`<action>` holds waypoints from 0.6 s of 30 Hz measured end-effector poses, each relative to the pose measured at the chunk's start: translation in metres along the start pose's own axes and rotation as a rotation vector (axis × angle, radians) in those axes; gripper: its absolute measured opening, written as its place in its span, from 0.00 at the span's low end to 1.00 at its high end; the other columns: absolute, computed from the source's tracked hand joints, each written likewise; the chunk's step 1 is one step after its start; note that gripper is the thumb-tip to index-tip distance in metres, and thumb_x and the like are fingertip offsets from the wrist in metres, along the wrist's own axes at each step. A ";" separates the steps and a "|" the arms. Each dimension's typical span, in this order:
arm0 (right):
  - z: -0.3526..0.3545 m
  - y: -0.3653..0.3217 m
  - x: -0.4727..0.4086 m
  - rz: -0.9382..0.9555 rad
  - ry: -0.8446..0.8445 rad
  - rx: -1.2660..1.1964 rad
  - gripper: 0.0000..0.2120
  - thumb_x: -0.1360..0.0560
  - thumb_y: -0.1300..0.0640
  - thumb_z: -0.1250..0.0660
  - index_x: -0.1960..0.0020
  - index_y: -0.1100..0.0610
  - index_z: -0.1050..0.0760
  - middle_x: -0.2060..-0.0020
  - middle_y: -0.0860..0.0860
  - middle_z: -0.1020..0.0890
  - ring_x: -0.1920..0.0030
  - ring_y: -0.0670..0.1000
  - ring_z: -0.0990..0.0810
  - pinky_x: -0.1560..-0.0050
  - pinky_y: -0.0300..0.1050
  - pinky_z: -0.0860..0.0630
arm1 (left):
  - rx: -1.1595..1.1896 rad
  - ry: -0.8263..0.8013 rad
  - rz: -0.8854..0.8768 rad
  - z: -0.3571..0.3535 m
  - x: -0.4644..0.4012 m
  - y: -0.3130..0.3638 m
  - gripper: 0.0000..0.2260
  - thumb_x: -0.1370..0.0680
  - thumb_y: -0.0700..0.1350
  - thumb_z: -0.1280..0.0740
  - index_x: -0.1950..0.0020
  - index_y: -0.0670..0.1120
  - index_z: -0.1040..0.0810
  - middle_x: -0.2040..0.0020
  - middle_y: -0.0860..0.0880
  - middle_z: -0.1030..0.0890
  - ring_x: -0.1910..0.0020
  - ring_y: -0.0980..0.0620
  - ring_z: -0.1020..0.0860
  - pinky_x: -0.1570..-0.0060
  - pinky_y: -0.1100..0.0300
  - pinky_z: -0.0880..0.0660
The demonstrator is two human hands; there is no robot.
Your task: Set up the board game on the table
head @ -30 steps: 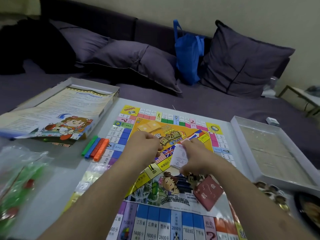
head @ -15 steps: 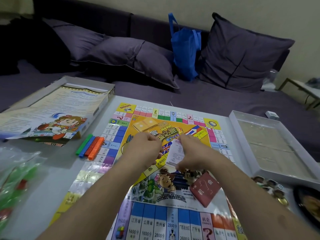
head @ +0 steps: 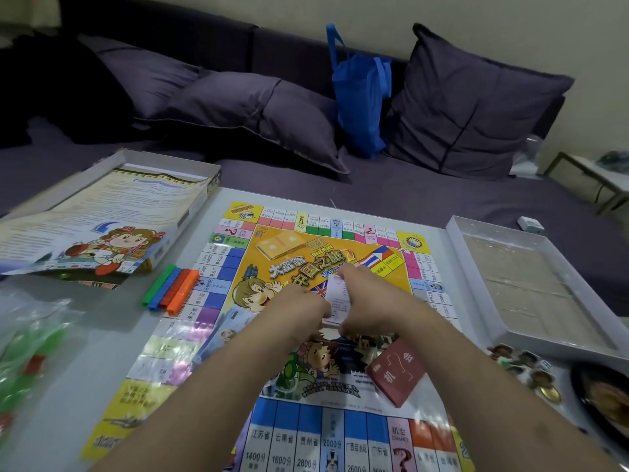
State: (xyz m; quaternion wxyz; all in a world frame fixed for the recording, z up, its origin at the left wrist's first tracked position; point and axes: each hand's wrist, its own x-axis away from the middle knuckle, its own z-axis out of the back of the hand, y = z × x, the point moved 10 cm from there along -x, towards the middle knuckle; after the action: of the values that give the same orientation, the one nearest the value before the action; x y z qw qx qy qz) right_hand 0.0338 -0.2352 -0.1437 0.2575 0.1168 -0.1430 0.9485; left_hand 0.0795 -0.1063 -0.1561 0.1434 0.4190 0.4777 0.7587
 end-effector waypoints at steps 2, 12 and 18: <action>0.000 -0.004 0.001 0.023 0.001 -0.007 0.40 0.34 0.54 0.17 0.30 0.50 0.37 0.39 0.51 0.30 0.43 0.54 0.26 0.51 0.50 0.20 | -0.019 -0.005 0.005 -0.001 0.003 -0.001 0.18 0.35 0.44 0.29 0.49 0.36 0.19 0.57 0.39 0.20 0.57 0.39 0.20 0.49 0.40 0.19; 0.005 -0.023 0.018 0.174 0.001 -0.253 0.42 0.28 0.54 0.22 0.22 0.45 0.42 0.30 0.45 0.36 0.35 0.52 0.28 0.40 0.55 0.20 | -0.049 0.139 -0.187 0.005 0.005 0.008 0.06 0.17 0.44 0.34 0.50 0.45 0.18 0.55 0.46 0.14 0.61 0.46 0.17 0.62 0.56 0.22; 0.015 -0.024 0.027 0.091 0.092 -0.629 0.43 0.29 0.54 0.23 0.28 0.41 0.50 0.38 0.52 0.23 0.51 0.50 0.15 0.57 0.43 0.16 | 0.077 0.276 -0.297 0.022 0.011 0.021 0.07 0.21 0.41 0.31 0.56 0.50 0.15 0.61 0.53 0.14 0.58 0.49 0.15 0.53 0.43 0.16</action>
State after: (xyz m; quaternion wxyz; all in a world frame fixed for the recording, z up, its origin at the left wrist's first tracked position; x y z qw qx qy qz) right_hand 0.0260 -0.2080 -0.1169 0.2446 -0.0180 -0.4226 0.8725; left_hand 0.0940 -0.0967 -0.1287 0.1708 0.2411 0.5779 0.7607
